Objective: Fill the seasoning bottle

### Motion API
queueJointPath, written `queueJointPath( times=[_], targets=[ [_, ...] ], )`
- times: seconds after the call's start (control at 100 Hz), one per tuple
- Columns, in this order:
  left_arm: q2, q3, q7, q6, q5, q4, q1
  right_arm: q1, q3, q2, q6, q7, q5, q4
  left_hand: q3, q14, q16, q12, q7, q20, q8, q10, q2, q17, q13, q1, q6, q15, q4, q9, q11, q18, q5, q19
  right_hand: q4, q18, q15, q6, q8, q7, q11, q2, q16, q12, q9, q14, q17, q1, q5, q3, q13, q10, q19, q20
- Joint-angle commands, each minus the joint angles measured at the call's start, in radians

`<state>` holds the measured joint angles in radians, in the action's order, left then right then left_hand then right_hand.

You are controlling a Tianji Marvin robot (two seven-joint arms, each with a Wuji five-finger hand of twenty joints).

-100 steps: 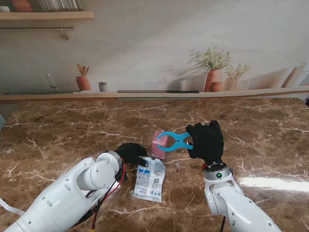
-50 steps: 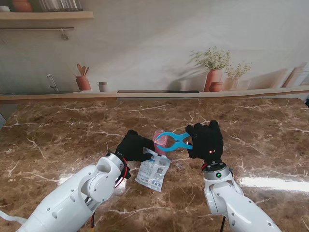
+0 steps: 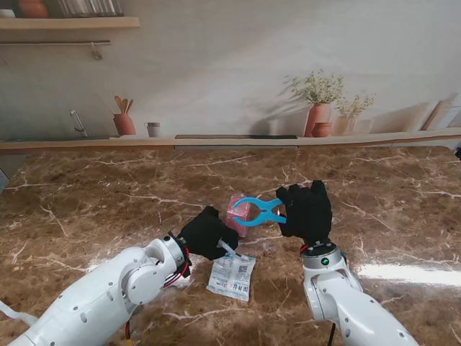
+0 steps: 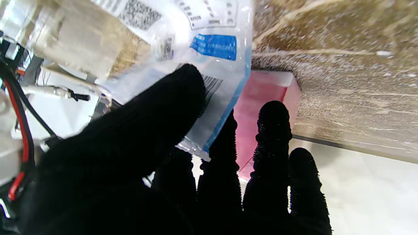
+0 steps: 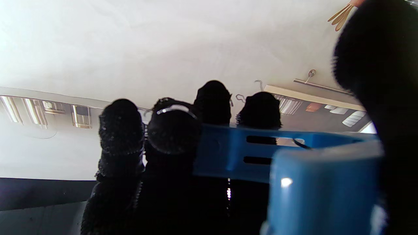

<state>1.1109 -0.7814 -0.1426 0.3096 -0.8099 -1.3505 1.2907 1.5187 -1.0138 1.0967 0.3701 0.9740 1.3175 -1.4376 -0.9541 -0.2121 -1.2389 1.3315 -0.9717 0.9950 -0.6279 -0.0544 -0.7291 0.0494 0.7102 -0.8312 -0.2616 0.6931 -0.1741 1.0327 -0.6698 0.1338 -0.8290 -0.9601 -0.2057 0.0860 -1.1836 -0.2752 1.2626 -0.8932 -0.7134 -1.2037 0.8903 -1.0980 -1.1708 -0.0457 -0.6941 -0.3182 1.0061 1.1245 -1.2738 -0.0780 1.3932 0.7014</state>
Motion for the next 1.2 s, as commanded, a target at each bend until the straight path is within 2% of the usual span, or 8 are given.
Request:
queueJointPath(
  times=[0.0, 0.39, 0.62, 0.77, 0.88, 0.95, 1.03, 1.19],
  targets=[
    [-0.011, 0.01, -0.013, 0.012, -0.009, 0.021, -0.004, 0.002, 0.001, 0.003, 0.007, -0.011, -0.004, 0.006, -0.071, 0.042, -0.031, -0.006, -0.07, 0.018, 0.07, -0.054, -0.009, 0.006, 0.012, -0.032, -0.065, -0.026, 0.02, -0.013, -0.049, -0.027, -0.096, -0.025, 0.035, 0.012, 0.007, -0.17, 0.095, -0.326, -0.368, 0.187, 0.016, -0.058, -0.212, -0.081, 0.007, -0.127, 0.207, 0.097, 0.011, -0.178, -0.009, 0.029],
    [-0.058, 0.025, -0.048, 0.003, -0.223, 0.012, -0.019, -0.003, 0.005, 0.005, 0.011, -0.015, -0.009, 0.013, -0.114, 0.048, -0.051, 0.018, 0.011, 0.002, 0.283, -0.069, -0.026, -0.005, 0.042, -0.046, -0.035, -0.056, 0.036, -0.003, -0.071, -0.054, -0.259, -0.039, 0.036, 0.012, 0.007, -0.17, 0.097, -0.325, -0.368, 0.19, 0.016, -0.059, -0.212, -0.081, 0.008, -0.128, 0.207, 0.096, 0.011, -0.178, -0.01, 0.03],
    [-0.078, 0.036, 0.009, 0.004, -0.273, -0.012, -0.02, -0.007, 0.008, 0.006, 0.015, -0.013, -0.013, 0.017, 0.036, 0.053, -0.018, 0.075, 0.068, -0.009, 0.326, -0.049, 0.088, 0.027, -0.043, -0.083, -0.045, -0.077, 0.028, -0.076, -0.045, -0.052, -0.212, -0.012, 0.037, 0.012, 0.007, -0.169, 0.097, -0.325, -0.368, 0.194, 0.016, -0.059, -0.212, -0.08, 0.012, -0.129, 0.207, 0.095, 0.013, -0.178, -0.012, 0.03],
    [-0.086, 0.066, 0.091, 0.013, -0.252, -0.011, -0.037, -0.01, 0.011, 0.008, 0.018, -0.01, -0.016, 0.02, 0.097, 0.079, 0.132, 0.112, 0.116, -0.032, 0.348, -0.044, 0.132, 0.024, -0.138, -0.095, -0.04, -0.089, 0.025, -0.133, 0.003, -0.067, -0.175, 0.091, 0.038, 0.011, 0.007, -0.169, 0.098, -0.325, -0.368, 0.196, 0.016, -0.059, -0.212, -0.08, 0.014, -0.129, 0.207, 0.096, 0.014, -0.178, -0.013, 0.03],
    [-0.089, 0.05, 0.194, 0.025, -0.185, -0.024, -0.029, -0.011, 0.009, 0.008, 0.018, -0.006, -0.016, 0.021, -0.073, 0.092, 0.192, -0.001, 0.266, -0.025, 0.33, -0.006, 0.083, 0.031, -0.291, -0.039, 0.017, -0.141, -0.018, -0.295, 0.21, -0.093, -0.092, 0.322, 0.038, 0.011, 0.007, -0.168, 0.098, -0.325, -0.368, 0.197, 0.016, -0.059, -0.211, -0.079, 0.017, -0.129, 0.206, 0.095, 0.015, -0.178, -0.014, 0.031],
    [-0.093, 0.035, 0.254, 0.034, -0.149, -0.034, -0.025, -0.011, 0.008, 0.008, 0.019, -0.006, -0.017, 0.022, -0.134, 0.097, 0.205, -0.314, 0.318, 0.069, 0.333, -0.001, 0.121, 0.049, -0.376, 0.13, 0.038, -0.174, 0.067, -0.451, 0.14, -0.102, -0.021, 0.493, 0.039, 0.012, 0.007, -0.167, 0.099, -0.326, -0.368, 0.199, 0.017, -0.06, -0.21, -0.078, 0.018, -0.129, 0.206, 0.094, 0.017, -0.178, -0.014, 0.031],
    [-0.096, 0.017, 0.307, 0.047, -0.103, -0.042, -0.02, -0.013, 0.01, 0.009, 0.019, -0.004, -0.017, 0.023, 0.096, 0.091, 0.213, -0.432, 0.301, 0.155, 0.366, 0.015, 0.103, 0.069, -0.449, 0.235, 0.052, -0.207, 0.08, -0.521, 0.177, -0.108, 0.021, 0.631, 0.04, 0.012, 0.006, -0.167, 0.099, -0.326, -0.368, 0.202, 0.017, -0.06, -0.21, -0.078, 0.018, -0.13, 0.205, 0.094, 0.018, -0.178, -0.014, 0.032],
    [-0.098, -0.008, 0.351, 0.047, -0.062, -0.053, -0.007, -0.016, 0.015, 0.01, 0.021, 0.0, -0.02, 0.028, 0.517, 0.094, 0.216, -0.458, 0.387, 0.007, 0.286, 0.022, 0.227, 0.049, -0.512, 0.362, 0.09, -0.243, 0.101, -0.57, 0.212, -0.106, 0.012, 0.702, 0.041, 0.012, 0.006, -0.167, 0.1, -0.326, -0.369, 0.203, 0.018, -0.061, -0.209, -0.078, 0.02, -0.129, 0.206, 0.093, 0.018, -0.177, -0.015, 0.033]
  ],
)
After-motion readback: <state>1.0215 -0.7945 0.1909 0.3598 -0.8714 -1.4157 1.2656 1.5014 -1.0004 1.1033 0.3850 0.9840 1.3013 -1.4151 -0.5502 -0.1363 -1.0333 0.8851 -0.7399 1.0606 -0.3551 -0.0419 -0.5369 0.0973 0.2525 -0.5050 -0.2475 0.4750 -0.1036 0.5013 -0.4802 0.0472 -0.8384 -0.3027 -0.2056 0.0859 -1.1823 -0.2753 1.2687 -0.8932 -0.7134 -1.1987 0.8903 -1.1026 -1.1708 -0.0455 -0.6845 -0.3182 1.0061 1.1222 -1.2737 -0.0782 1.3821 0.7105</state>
